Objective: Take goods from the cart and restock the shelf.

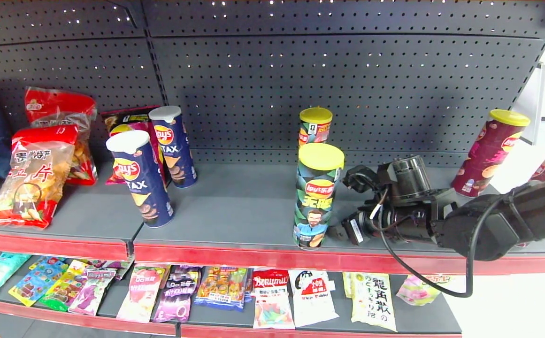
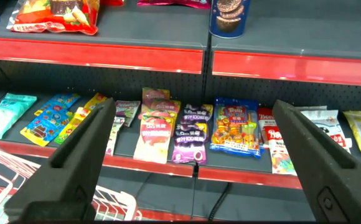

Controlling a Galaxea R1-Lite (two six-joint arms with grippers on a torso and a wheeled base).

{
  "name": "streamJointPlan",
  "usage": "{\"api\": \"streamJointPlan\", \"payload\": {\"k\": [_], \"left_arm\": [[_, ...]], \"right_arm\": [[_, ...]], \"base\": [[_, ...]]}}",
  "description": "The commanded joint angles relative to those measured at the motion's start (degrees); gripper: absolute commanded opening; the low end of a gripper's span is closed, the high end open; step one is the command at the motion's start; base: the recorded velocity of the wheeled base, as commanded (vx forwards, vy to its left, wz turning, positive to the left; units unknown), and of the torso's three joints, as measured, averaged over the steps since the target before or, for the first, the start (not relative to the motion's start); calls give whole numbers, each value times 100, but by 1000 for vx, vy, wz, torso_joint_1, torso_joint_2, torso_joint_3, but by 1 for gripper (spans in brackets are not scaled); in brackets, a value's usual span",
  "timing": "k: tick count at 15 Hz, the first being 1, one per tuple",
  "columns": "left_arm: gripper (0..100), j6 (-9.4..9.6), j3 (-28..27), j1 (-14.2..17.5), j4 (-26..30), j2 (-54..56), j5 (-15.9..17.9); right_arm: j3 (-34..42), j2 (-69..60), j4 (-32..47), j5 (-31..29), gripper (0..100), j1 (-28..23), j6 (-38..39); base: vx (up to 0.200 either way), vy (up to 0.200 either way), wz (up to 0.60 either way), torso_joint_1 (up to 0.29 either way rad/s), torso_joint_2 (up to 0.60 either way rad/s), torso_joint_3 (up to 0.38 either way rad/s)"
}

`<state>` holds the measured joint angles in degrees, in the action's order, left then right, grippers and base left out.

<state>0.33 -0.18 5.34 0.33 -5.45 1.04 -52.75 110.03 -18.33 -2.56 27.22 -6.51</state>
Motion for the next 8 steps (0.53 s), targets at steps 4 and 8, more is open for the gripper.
{"api": "streamJointPlan", "payload": {"k": [4, 8], "left_arm": [[100, 2, 1, 2, 2, -9, 2], [100, 2, 1, 2, 2, -9, 2]], "right_arm": [[-25, 36, -3, -69, 100, 90, 1], [-69, 45, -3, -69, 100, 117, 9]], "base": [[0, 0, 0, 0, 0, 0], [0, 0, 0, 0, 0, 0]]}}
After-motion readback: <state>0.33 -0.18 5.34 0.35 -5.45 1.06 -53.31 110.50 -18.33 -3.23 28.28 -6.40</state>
